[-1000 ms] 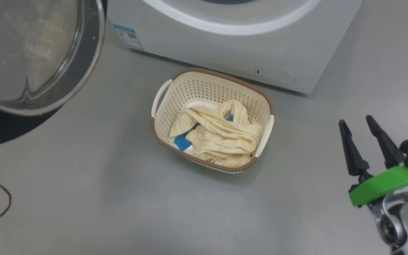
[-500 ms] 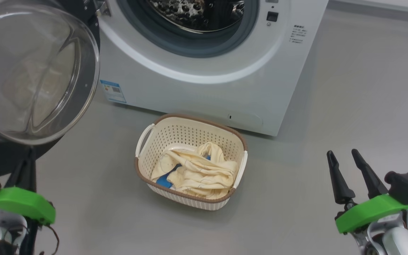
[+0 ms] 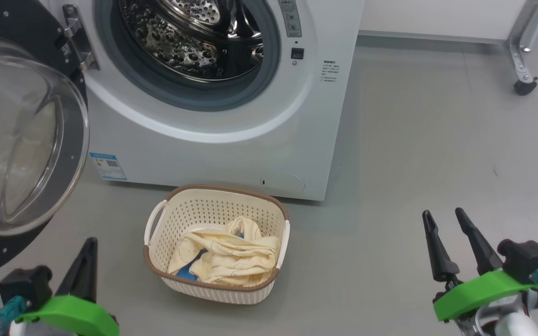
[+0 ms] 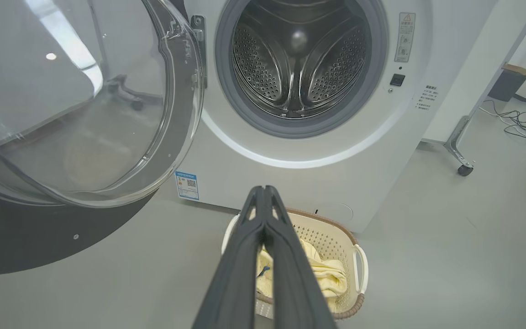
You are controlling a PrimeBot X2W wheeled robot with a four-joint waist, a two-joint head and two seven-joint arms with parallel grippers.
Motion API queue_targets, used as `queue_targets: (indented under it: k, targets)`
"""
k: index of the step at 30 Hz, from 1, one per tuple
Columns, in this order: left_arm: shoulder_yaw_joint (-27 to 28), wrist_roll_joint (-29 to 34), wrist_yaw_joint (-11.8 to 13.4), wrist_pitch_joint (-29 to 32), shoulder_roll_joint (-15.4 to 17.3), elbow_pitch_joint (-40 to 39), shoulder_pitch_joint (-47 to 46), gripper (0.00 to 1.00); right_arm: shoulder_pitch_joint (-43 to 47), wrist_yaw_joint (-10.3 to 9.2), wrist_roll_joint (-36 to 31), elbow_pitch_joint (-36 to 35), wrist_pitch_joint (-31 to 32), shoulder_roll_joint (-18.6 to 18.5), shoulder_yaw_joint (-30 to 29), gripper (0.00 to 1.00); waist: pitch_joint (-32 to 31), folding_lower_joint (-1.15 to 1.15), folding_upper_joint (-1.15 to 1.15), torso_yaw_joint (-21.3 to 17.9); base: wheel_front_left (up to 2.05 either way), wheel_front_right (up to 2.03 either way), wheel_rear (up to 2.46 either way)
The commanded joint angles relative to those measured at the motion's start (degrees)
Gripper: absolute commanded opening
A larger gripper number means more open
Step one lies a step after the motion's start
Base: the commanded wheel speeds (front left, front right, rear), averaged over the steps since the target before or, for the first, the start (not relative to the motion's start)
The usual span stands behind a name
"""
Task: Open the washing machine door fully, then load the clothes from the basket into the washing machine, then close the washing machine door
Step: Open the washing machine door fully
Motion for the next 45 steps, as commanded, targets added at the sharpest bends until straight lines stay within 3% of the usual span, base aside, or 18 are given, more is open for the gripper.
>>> queue_targets:
  k: [1, 16, 18, 19, 45]
  targets:
    - [2.3, 0.3, 0.3, -0.8, 1.0, -2.3, -1.4, 0.00, -1.3, -0.02, -0.7, -2.3, -0.6, -0.4, 1.0, 1.00, -0.7, 0.01, 0.00, -1.2, 0.00, 0.00, 0.00]
    - [-0.6, 0.4, 0.1, -4.2, -1.7, -2.5, 1.4, 0.02, -0.8, -0.02, -2.1, -4.5, 0.1, 0.4, 0.7, 1.00, -1.0, 0.01, 0.00, -5.4, 0.00, 0.00, 0.00]
    - [-0.8, 0.7, 0.0, -5.0, -1.7, -2.5, 1.3, 0.85, -0.7, -0.02, -2.3, -4.6, 0.2, 0.5, 0.6, 1.00, -0.9, 0.01, 0.00, -5.5, 0.00, 0.00, 0.00]
    - [-1.0, 0.9, 0.1, -5.3, -1.8, -2.4, 1.3, 1.00, -0.7, -0.02, -2.3, -4.7, 0.2, 0.5, 0.6, 1.00, -0.8, 0.01, 0.00, -5.6, 0.00, 0.00, 0.00]
    - [-2.8, 0.7, -0.6, -10.1, -2.8, 0.3, 1.1, 1.00, -0.6, -0.02, -2.9, -3.4, 0.1, 0.8, 0.4, 1.00, -0.7, 0.01, 0.00, -6.1, 0.00, 0.00, 0.00]
